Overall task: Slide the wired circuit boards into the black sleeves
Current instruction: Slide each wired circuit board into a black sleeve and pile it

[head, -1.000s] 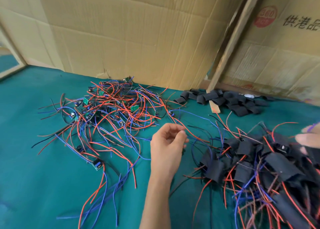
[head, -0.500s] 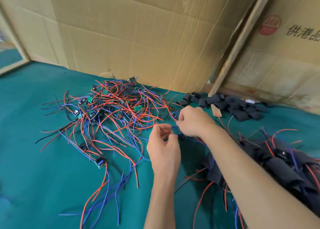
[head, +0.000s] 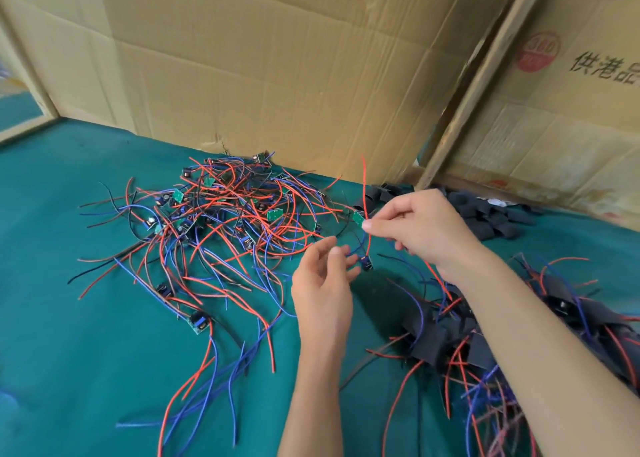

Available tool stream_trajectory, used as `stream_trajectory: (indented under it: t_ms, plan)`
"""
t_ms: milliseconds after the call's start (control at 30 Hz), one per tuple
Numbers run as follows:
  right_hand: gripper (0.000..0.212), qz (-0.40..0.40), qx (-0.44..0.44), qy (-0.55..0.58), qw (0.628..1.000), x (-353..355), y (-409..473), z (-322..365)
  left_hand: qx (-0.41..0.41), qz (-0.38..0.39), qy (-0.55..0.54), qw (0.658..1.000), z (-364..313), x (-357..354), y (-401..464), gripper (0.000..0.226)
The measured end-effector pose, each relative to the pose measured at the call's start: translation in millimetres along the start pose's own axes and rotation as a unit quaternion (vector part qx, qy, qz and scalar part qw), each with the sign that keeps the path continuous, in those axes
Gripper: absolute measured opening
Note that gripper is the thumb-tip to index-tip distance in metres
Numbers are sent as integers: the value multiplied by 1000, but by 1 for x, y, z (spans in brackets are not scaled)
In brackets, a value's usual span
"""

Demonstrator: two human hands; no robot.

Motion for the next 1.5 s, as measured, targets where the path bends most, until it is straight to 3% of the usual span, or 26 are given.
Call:
stream_trajectory:
  t_ms: [100,267,333,400,500,600,700,767,867,967,1133,1267,1367,1500]
  plan:
    - [10,2,51,11,999,-6,-18,13,-4,15,-26,1000,-4,-2,0,20]
    - [6,-8,127,-157,979,-28,-46,30,14,77,-81,994,-5,-10,0,43]
    - [10,-14,142,-272,952,-31,-54,34,26,87,-114,989,-4,-10,0,42]
    - [12,-15,149,-398,905,-37,-59,38,32,94,-97,990,-5,-10,2,27]
    - [12,-2,162,-464,871,-49,-65,43,22,99,-49,994,-4,-8,3,18]
    - [7,1,193,-460,866,-52,-70,48,-5,99,-15,995,-8,-6,2,13]
    - [15,27,189,-455,870,-52,-70,48,-10,85,-65,994,-10,-2,2,14]
    - [29,70,157,-399,901,-44,-64,44,1,75,-155,985,-11,-1,2,20]
    - [30,114,99,-287,946,-21,-40,32,26,59,-236,969,-9,-2,3,25]
    - [36,116,17,-333,936,9,0,7,49,61,-238,968,-6,-3,2,28]
    - [20,84,-134,-371,915,66,53,-53,74,72,-149,983,-3,-4,0,30]
    - [52,57,-221,-248,941,75,66,-94,74,91,-97,988,-1,-8,-1,28]
    - [66,0,-232,-235,944,77,73,-102,68,112,-72,989,0,-11,1,26]
    - [53,-72,-227,-190,952,78,74,-107,52,140,-27,988,1,-16,0,42]
Point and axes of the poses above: each hand's wrist, its own y-axis towards the middle knuckle, its own x-axis out of the back of the hand, z = x × y, the point moved 8 cm from there along y, towards the middle knuckle, and after that the axes turned 12 degrees about z, right-handed, at the moved point
